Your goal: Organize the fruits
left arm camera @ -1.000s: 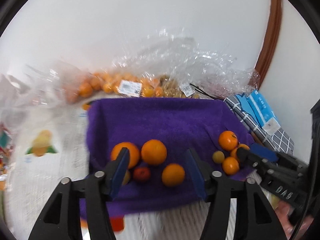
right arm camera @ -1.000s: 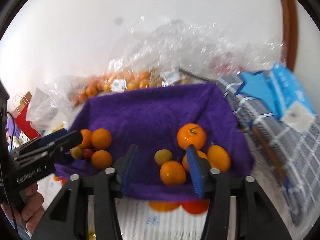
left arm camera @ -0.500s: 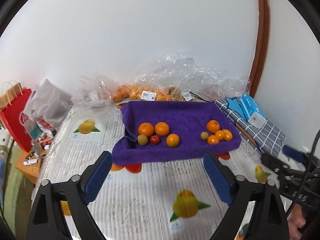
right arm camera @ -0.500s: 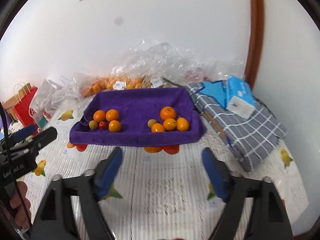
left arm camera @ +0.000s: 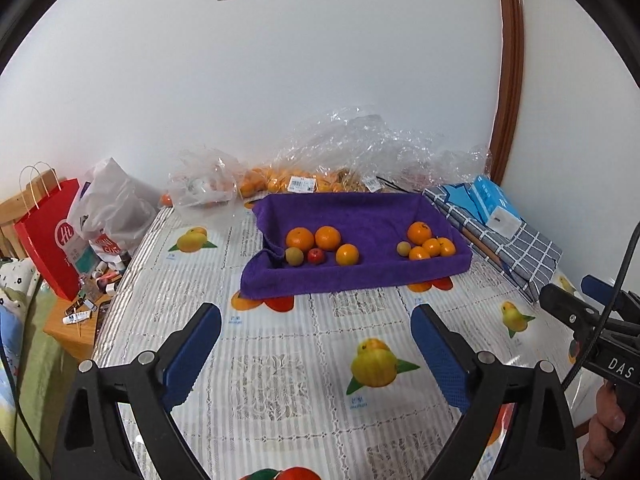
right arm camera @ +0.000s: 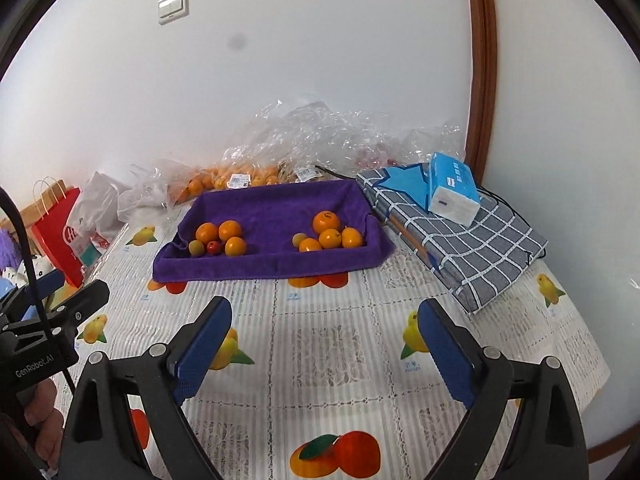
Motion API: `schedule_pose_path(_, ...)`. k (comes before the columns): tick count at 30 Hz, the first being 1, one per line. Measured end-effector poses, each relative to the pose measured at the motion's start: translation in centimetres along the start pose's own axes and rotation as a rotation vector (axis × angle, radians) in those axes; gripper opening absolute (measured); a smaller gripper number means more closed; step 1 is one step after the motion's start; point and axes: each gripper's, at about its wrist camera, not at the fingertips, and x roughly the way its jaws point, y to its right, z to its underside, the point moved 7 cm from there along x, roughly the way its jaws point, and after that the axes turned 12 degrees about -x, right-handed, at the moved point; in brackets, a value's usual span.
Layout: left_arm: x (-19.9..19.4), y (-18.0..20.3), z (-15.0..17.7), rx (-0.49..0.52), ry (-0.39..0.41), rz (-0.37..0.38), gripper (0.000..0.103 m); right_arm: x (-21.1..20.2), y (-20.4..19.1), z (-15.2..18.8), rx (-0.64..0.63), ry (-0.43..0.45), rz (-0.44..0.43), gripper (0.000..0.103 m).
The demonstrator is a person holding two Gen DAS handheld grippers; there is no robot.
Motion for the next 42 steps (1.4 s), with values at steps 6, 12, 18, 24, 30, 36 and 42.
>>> schedule_pose_path(6, 0.1, -0.2, 0.4, -0.009, -0.01, 0.009, 0.096, -0.5, -0.3, 0.1, 0.01, 0.004, -0.013, 0.093)
schedule_pose_path(12, 0.1, -0.4, 0.3, -0.005, -0.011, 0.002, 0.096, -0.7, -0.2, 0.1, 0.012, 0.006, -0.004, 0.093)
schedule_pose_path(18, 0.1, -0.3, 0.2, -0.002, -0.006, -0.007, 0.096, -0.8, 0.2, 0.4, 0.02, 0.009, 0.002, 0.093)
schedule_pose_path(24, -0.4, 0.1, 0.4, 0.01, 0.003, -0.018, 0.096, -0.8, 0.4, 0.6, 0.03, 0.003, 0.0, 0.093)
schedule_pose_path(30, -0.8, 0.3, 0.2, 0.024, 0.024, -0.032, 0.096, -1.1, 0.5, 0.8, 0.035, 0.008, 0.006, 0.093)
schedule_pose_path(36, -0.9, 0.4, 0.1, 0.03, 0.027, -0.035, 0.096, -0.9, 0.5, 0.6, 0.036, 0.012, 0.001, 0.093)
schedule_pose_path(42, -0.6, 0.3, -0.1, 0.039, 0.028, -0.035, 0.096, -0.4, 0.4, 0.5, 0.012, 0.004, 0.014, 0.093)
